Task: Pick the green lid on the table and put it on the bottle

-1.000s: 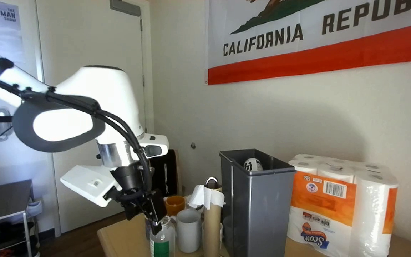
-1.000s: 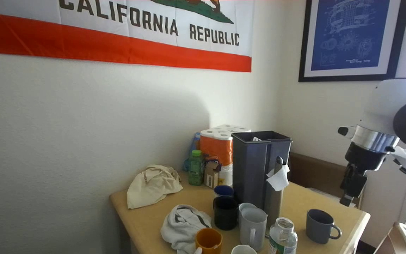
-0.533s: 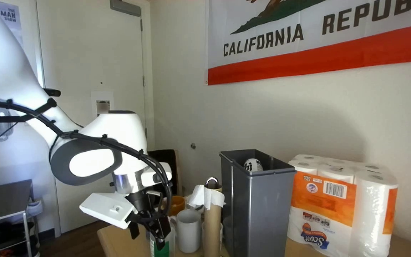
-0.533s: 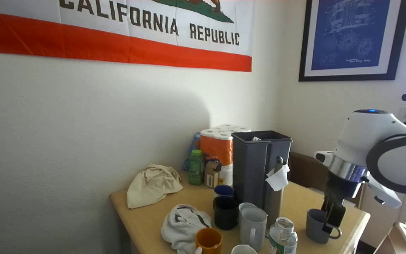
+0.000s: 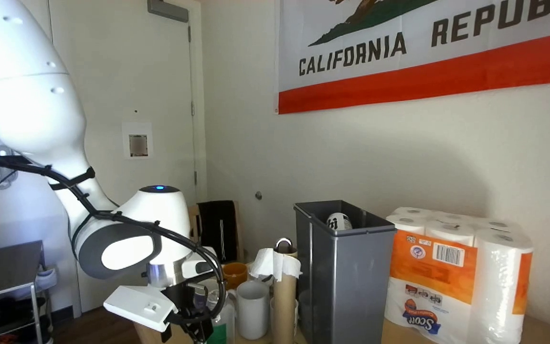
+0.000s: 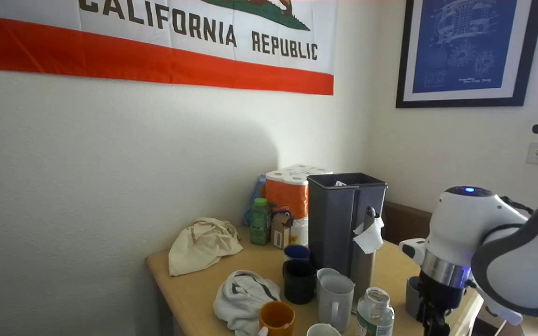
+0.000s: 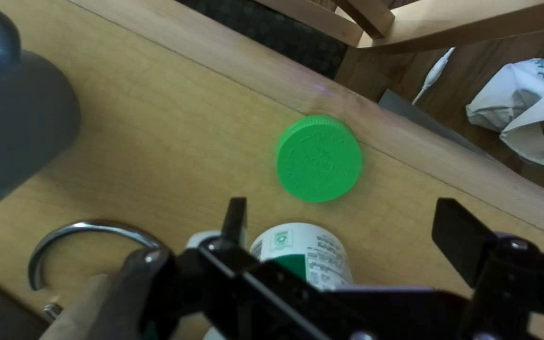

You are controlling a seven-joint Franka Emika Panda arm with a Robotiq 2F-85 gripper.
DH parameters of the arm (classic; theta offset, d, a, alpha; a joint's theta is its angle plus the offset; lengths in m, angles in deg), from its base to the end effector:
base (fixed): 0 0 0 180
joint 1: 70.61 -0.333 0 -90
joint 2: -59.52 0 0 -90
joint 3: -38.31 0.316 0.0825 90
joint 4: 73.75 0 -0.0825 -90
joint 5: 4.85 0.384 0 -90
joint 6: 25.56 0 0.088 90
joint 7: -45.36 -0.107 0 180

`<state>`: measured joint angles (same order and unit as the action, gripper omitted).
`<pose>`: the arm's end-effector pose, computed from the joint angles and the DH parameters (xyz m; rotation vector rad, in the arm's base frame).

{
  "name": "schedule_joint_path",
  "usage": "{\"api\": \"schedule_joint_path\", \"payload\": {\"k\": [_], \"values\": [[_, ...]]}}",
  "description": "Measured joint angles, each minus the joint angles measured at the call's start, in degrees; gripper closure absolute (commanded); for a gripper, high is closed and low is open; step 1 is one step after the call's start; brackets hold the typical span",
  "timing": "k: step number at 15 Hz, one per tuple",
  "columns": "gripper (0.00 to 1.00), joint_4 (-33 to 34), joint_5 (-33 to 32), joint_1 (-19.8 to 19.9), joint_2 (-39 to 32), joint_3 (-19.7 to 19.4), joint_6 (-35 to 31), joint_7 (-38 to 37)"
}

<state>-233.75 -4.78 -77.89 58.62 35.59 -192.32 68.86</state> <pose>0.3883 0.0308 0.2144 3.0277 0.7548 0.1575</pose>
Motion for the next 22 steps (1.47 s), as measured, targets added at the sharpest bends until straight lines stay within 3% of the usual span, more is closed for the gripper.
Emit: {"api": "schedule_joint_path", "payload": {"k": [7, 15, 22], "values": [[0.0, 0.1, -1.1, 3.4, -11.4, 5.6, -8.5, -0.4], [0.0, 0.8, -8.0, 4.7, -16.3, 3.4, -15.1, -3.7], [0.0, 1.3, -8.6, 4.7, -16.3, 3.0, -16.3, -3.7]]}}
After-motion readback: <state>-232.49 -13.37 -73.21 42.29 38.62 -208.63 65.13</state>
